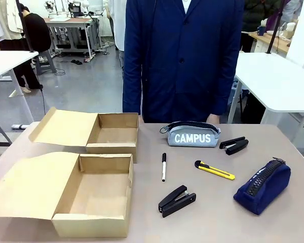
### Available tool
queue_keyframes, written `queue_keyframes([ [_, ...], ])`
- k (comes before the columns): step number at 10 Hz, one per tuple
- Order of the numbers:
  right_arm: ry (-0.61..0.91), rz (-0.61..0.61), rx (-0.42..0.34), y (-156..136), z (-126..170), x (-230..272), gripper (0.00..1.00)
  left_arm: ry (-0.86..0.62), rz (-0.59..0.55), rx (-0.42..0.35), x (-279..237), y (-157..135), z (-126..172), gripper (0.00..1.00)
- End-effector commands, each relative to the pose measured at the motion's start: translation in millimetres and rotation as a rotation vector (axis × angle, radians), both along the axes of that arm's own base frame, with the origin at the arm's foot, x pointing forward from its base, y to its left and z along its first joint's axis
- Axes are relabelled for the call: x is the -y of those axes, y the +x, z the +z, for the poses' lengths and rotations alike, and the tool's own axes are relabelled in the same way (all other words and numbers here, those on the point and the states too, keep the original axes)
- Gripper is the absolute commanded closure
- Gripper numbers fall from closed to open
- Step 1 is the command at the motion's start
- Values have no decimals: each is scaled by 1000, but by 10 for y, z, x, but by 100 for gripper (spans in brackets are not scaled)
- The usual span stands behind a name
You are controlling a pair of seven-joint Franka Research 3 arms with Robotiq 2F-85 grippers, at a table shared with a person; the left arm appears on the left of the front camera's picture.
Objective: Place items inside the box.
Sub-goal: Pick up a Pencil pouch or Stapler and place it inside the Mailer Box closest to the robot.
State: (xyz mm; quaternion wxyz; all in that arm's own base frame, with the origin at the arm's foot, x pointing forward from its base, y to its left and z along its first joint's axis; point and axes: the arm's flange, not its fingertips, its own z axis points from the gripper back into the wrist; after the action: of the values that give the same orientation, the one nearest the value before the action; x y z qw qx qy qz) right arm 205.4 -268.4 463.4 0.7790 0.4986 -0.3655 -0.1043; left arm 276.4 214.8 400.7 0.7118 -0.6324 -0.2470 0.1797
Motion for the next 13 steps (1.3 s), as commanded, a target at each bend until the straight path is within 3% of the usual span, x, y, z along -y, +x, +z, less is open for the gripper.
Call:
queue_keyframes([
  [1, -34, -16, -76, 109, -594, -435, 0, -147, 178, -45, 651, 42, -459, 0],
  [2, 0, 0, 0, 0, 0, 0, 0, 0, 0, 0, 0, 0, 0, 0],
  [9, 11, 1, -22, 8, 30, -7, 0, 0, 0, 0, 0, 0, 0, 0],
  [11, -284, 213, 92, 193, 313, -690, 0, 0, 0, 0, 0, 0, 0, 0],
  [13, -566, 505, 140, 405, 451, -1540, 0, 0, 0, 0, 0, 0, 0, 0],
])
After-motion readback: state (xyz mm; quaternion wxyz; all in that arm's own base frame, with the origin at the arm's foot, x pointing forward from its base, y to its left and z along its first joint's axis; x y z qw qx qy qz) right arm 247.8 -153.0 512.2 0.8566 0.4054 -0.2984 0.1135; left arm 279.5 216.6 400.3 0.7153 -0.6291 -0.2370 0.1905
